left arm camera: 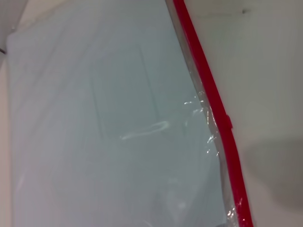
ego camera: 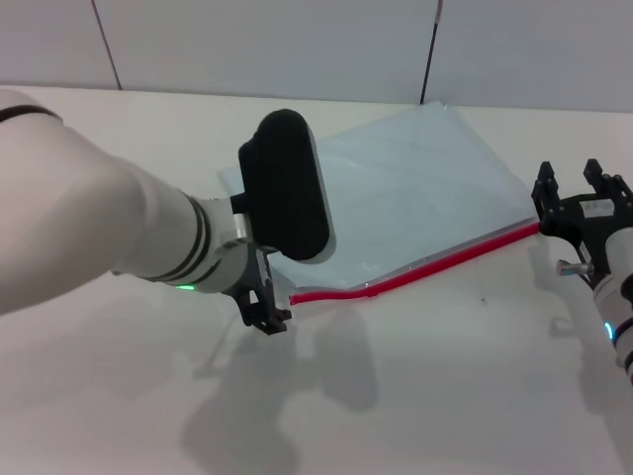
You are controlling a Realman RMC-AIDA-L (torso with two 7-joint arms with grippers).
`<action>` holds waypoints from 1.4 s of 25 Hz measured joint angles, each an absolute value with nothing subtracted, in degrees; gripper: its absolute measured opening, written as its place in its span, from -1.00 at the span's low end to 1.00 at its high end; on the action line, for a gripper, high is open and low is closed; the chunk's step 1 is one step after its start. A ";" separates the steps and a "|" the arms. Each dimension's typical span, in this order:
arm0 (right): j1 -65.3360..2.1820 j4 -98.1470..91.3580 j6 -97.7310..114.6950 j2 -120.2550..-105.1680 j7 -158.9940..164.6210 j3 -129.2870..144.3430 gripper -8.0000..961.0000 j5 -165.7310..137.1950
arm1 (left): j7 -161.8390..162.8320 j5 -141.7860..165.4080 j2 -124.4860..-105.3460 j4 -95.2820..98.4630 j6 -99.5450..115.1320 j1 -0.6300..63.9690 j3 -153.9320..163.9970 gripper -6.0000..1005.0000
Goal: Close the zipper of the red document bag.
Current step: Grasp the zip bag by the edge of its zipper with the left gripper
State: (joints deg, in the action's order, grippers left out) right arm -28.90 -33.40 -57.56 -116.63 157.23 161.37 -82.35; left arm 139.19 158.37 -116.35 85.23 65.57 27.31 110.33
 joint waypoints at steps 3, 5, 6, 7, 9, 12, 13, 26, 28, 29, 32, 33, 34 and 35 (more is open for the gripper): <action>-29.03 -33.41 -57.56 -116.63 157.23 161.36 0.13 -82.35 | 139.56 158.39 -116.36 84.10 65.01 28.22 110.79 0.69; -29.08 -33.40 -57.56 -116.63 157.23 161.36 0.13 -82.35 | 139.76 158.41 -116.37 83.51 63.60 28.41 111.52 0.69; -29.10 -33.40 -57.56 -116.63 157.24 161.36 0.13 -82.35 | 139.82 158.41 -116.36 83.32 62.85 28.44 111.85 0.69; -29.10 -33.40 -57.56 -116.63 157.23 161.36 0.13 -82.35 | 139.82 158.42 -116.37 83.03 62.04 28.45 112.18 0.69; -29.11 -33.40 -57.57 -116.63 157.23 161.36 0.13 -82.35 | 139.83 158.43 -116.37 82.45 60.68 28.55 112.51 0.69; -29.40 -33.40 -57.55 -116.63 157.23 161.37 0.13 -82.35 | 139.87 158.44 -116.38 81.03 58.97 29.16 112.58 0.69; -29.40 -33.40 -57.55 -116.63 157.23 161.37 0.13 -82.35 | 139.95 158.44 -116.40 80.45 58.17 29.44 112.70 0.69; -29.53 -33.49 -57.39 -116.63 157.23 161.37 0.13 -82.35 | 140.46 158.46 -116.46 74.78 49.80 30.48 113.99 0.69; -29.54 -33.49 -57.39 -116.63 157.23 161.37 0.13 -82.35 | 140.45 158.47 -116.43 73.93 48.83 30.50 113.86 0.69; -29.55 -33.49 -57.39 -116.63 157.23 161.36 0.13 -82.35 | 140.45 158.47 -116.41 73.61 48.43 30.52 113.75 0.69; -29.61 -33.48 -57.38 -116.64 157.23 161.36 0.14 -82.35 | 140.59 158.47 -116.41 72.81 46.61 30.56 113.33 0.64; -29.61 -33.48 -57.36 -116.63 157.24 161.37 0.13 -82.35 | 140.68 158.47 -116.42 72.61 46.15 30.56 113.32 0.61; -29.62 -33.48 -57.32 -116.63 157.24 161.37 0.13 -82.35 | 140.81 158.47 -116.43 72.31 45.30 30.57 113.30 0.59; -29.62 -33.45 -57.23 -116.63 157.24 161.36 0.13 -82.35 | 140.93 158.47 -116.43 71.95 44.56 30.57 113.30 0.56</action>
